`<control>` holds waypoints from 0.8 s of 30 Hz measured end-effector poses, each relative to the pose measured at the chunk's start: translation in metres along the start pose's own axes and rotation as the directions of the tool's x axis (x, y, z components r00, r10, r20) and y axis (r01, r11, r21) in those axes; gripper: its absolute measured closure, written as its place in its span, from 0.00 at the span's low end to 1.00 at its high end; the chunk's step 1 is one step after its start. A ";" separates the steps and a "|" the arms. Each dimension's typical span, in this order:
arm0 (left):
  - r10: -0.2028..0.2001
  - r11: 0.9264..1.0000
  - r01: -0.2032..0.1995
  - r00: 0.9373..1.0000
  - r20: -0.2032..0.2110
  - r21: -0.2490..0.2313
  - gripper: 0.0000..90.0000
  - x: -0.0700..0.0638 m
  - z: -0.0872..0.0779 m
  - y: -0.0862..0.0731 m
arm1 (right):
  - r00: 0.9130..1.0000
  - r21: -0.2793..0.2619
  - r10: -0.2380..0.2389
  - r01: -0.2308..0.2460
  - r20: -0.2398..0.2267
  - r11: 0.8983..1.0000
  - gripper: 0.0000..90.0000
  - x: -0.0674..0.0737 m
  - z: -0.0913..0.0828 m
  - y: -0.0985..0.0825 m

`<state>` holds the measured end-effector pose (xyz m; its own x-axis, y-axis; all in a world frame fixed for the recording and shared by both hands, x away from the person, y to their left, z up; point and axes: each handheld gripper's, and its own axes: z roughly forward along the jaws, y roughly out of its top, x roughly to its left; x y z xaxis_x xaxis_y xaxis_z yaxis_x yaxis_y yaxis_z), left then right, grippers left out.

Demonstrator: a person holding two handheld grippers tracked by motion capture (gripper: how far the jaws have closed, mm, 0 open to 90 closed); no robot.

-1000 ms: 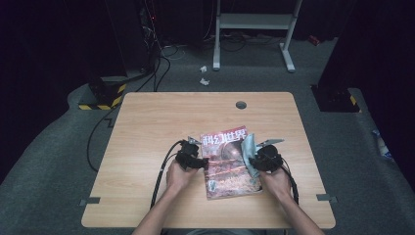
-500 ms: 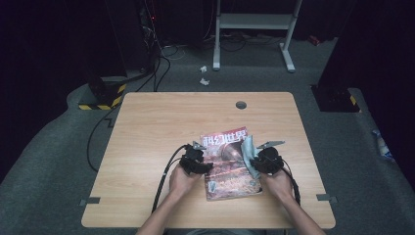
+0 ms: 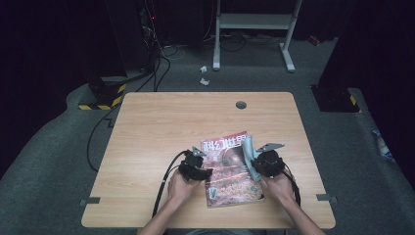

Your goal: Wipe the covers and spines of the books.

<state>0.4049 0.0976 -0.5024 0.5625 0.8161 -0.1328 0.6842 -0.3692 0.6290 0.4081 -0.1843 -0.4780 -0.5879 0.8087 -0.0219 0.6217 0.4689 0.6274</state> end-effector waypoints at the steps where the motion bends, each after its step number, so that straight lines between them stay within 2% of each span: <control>1: -0.013 1.000 0.013 1.000 -0.006 -0.005 0.50 0.004 0.001 0.003 | 1.000 0.001 -0.019 0.019 0.000 1.000 0.90 0.006 0.002 0.009; 2: -0.014 1.000 0.014 1.000 -0.013 -0.004 0.50 0.009 0.002 0.005 | 1.000 0.001 -0.019 0.019 0.000 1.000 0.90 0.006 0.002 0.009; 3: -0.017 1.000 0.017 1.000 -0.024 0.009 0.49 0.012 0.004 0.007 | 1.000 0.043 -0.031 0.031 0.002 0.999 0.90 0.008 0.013 0.015; 4: -0.010 1.000 0.011 0.999 -0.038 0.017 0.49 0.015 0.005 0.009 | 1.000 0.043 -0.031 0.031 0.002 0.999 0.90 0.008 0.013 0.015; 5: -0.015 1.000 0.016 0.999 -0.051 0.016 0.49 0.020 0.007 0.010 | 0.999 0.090 -0.033 0.033 0.007 0.995 0.90 0.006 0.025 0.017; 7: -0.018 1.000 0.019 0.999 -0.046 0.012 0.48 0.022 0.008 0.010 | 1.000 0.095 -0.018 0.018 0.001 0.995 0.90 0.005 0.027 0.017; 8: -0.035 0.999 0.035 0.999 -0.033 0.011 0.47 0.023 0.009 0.009 | 1.000 0.093 -0.008 0.008 0.001 0.996 0.90 0.006 0.027 0.017; 10: -0.030 1.000 0.030 0.999 -0.030 0.004 0.47 0.024 0.009 0.009 | 1.000 0.094 -0.002 0.003 -0.004 0.996 0.90 0.010 0.028 0.018; 11: -0.026 1.000 0.026 0.999 -0.030 0.003 0.47 0.024 0.009 0.009 | 1.000 0.090 -0.018 0.020 -0.025 0.996 0.90 0.019 0.032 0.019; 12: -0.026 1.000 0.026 0.999 -0.030 0.003 0.47 0.024 0.009 0.009 | 1.000 0.090 -0.018 0.020 -0.025 0.996 0.90 0.019 0.032 0.019; 13: -0.027 1.000 0.027 0.999 -0.028 0.004 0.47 0.025 0.009 0.009 | 0.997 0.090 -0.038 0.043 -0.062 0.995 0.90 0.030 0.036 0.025; 14: -0.030 1.000 0.030 0.999 -0.025 0.004 0.47 0.025 0.009 0.009 | 0.996 0.094 -0.041 0.049 -0.079 0.994 0.90 0.038 0.039 0.028; 15: -0.028 1.000 0.028 0.999 -0.026 0.005 0.47 0.025 0.009 0.009 | 0.993 0.088 -0.071 0.079 -0.093 0.993 0.90 0.045 0.042 0.031; 16: -0.028 1.000 0.028 0.999 -0.026 0.005 0.46 0.025 0.009 0.009 | 0.993 0.088 -0.071 0.079 -0.093 0.993 0.90 0.045 0.042 0.031; 19: -0.026 1.000 0.026 0.999 -0.042 0.007 0.45 0.025 0.008 0.009 | 0.986 0.090 -0.100 0.113 -0.133 0.990 0.90 0.067 0.049 0.040; 20: -0.024 1.000 0.024 0.998 -0.059 0.008 0.46 0.025 0.006 0.008 | 0.980 0.091 -0.115 0.131 -0.159 0.987 0.90 0.078 0.053 0.046; 21: -0.024 1.000 0.024 0.998 -0.059 0.008 0.46 0.025 0.006 0.008 | 0.980 0.091 -0.115 0.131 -0.159 0.987 0.90 0.078 0.053 0.046; 22: -0.023 1.000 0.023 0.998 -0.064 0.009 0.46 0.026 0.005 0.007 | 0.980 0.098 -0.103 0.121 -0.171 0.988 0.90 0.085 0.055 0.048; 23: -0.028 1.000 0.028 0.998 -0.064 0.008 0.46 0.028 0.004 0.007 | 0.973 0.091 -0.132 0.151 -0.189 0.984 0.90 0.093 0.058 0.053; 24: -0.034 0.999 0.034 0.997 -0.066 0.008 0.46 0.029 0.003 0.006 | 0.973 0.091 -0.132 0.151 -0.189 0.984 0.90 0.093 0.058 0.053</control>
<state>0.4266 0.1177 -0.5046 0.5076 0.8554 -0.1033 0.7064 -0.3445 0.6183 0.4167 -0.0637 -0.4924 -0.7517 0.6581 0.0428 0.5703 0.6161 0.5432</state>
